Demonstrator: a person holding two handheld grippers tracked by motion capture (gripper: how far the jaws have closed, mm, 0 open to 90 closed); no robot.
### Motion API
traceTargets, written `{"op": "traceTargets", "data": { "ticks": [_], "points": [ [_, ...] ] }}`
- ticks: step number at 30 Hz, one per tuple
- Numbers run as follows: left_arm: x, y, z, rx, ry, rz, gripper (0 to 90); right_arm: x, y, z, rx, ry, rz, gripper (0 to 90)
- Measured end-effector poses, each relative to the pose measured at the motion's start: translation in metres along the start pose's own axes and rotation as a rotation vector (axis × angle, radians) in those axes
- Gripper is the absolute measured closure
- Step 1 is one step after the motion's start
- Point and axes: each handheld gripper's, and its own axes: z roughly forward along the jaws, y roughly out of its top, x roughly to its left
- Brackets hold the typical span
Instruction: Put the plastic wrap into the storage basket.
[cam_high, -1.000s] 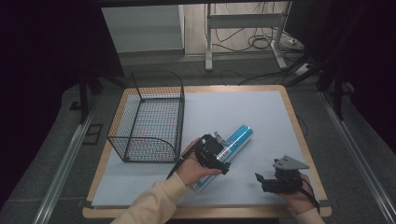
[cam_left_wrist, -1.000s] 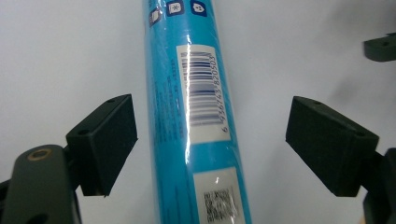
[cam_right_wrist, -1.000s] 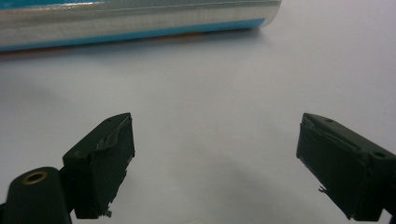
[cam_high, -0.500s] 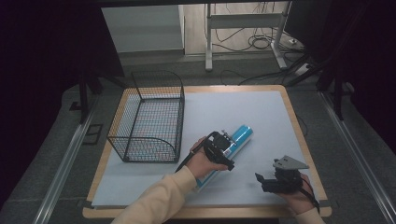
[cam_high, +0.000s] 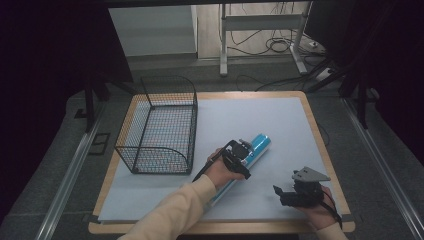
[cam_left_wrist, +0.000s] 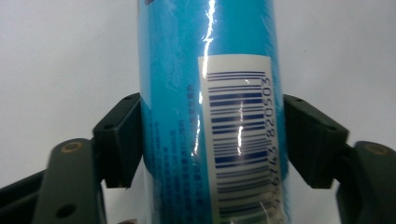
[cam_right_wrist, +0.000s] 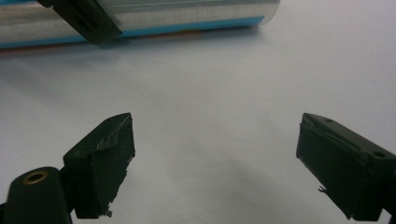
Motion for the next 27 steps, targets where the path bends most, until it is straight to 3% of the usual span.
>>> {"op": "traceTargets", "data": {
  "ticks": [9, 18, 27],
  "points": [
    [0.006, 0.007, -0.001, 0.053, -0.032, -0.006, 30.6, 0.0, 0.0, 0.0, -0.003, -0.002, -0.002, 12.0],
    [0.01, 0.01, -0.005, 0.089, -0.05, 0.019, 31.2, -0.002, 0.0, -0.001, -0.008, -0.006, 0.002, 12.0],
    [0.008, 0.016, -0.027, 0.087, -0.068, 0.072, 31.4, -0.002, 0.0, -0.001, -0.008, -0.009, 0.003, 12.1]
  ]
}}
